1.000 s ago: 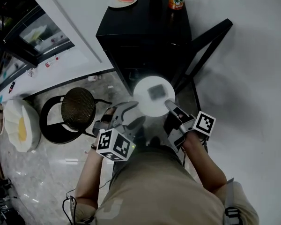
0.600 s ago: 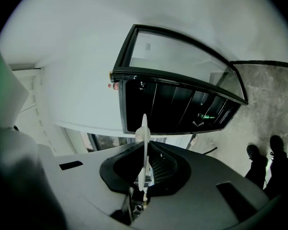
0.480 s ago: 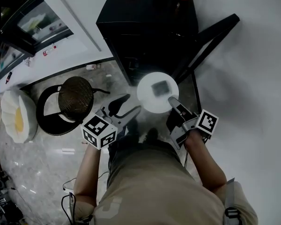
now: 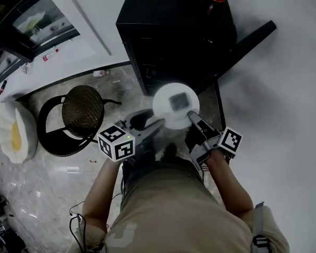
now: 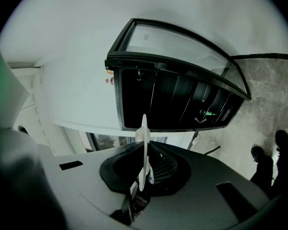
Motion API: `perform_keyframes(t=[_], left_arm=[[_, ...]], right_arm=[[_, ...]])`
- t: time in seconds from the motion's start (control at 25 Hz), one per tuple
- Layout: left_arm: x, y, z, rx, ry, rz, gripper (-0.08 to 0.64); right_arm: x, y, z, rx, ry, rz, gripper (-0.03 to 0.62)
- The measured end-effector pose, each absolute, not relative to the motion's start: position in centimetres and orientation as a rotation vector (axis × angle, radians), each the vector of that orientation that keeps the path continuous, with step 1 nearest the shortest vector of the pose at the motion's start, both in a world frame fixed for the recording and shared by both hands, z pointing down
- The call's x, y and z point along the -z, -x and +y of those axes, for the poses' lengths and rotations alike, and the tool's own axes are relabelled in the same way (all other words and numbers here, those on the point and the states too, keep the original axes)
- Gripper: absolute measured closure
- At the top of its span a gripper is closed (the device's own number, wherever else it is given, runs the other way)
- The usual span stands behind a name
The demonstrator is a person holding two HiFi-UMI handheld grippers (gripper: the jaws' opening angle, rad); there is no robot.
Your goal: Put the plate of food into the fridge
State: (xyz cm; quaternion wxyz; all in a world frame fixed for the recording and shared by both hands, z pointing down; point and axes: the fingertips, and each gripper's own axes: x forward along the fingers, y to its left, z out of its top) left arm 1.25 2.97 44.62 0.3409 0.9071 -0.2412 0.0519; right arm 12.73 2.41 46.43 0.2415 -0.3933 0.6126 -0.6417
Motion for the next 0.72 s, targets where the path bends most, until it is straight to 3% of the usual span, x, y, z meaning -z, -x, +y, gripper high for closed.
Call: perform_keyframes(t=[0.72], left_arm=[[-46.9,1.1,1.0,-0.042,-2.223,-0.474,0.391]], right_arm=[[-48.0,-9.4,0.4,1.760,1.166,1.714,0.558]])
